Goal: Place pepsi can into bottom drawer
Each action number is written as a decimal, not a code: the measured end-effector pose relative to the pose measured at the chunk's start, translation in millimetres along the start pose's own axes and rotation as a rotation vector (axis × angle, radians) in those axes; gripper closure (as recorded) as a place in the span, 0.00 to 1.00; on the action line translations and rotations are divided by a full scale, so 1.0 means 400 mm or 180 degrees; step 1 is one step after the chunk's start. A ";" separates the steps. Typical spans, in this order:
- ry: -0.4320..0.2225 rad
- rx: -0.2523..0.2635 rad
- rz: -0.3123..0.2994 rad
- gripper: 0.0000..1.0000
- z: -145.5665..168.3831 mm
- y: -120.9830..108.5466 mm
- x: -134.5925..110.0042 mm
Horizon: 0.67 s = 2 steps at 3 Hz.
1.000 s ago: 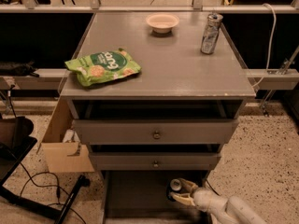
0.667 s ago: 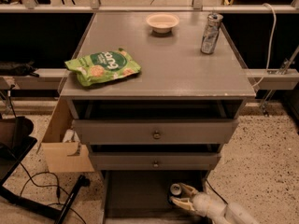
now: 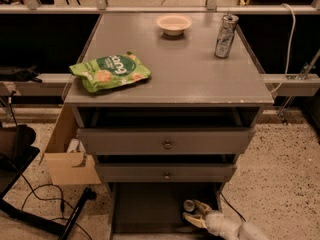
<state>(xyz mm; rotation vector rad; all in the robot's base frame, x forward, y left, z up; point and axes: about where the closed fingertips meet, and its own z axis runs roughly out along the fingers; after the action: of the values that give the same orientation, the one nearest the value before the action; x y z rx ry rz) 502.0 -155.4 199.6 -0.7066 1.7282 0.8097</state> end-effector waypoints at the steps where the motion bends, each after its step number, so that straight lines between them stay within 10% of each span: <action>1: 0.0006 0.0007 0.0005 0.60 0.001 -0.001 0.001; 2: 0.0006 0.0007 0.0006 0.37 0.001 -0.001 0.001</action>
Offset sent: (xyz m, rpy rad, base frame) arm 0.0005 0.0000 -0.0005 -0.0012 0.0024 -0.0022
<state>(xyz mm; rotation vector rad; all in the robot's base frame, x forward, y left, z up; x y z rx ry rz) 502.6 -155.3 199.1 -0.7048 1.7314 0.8085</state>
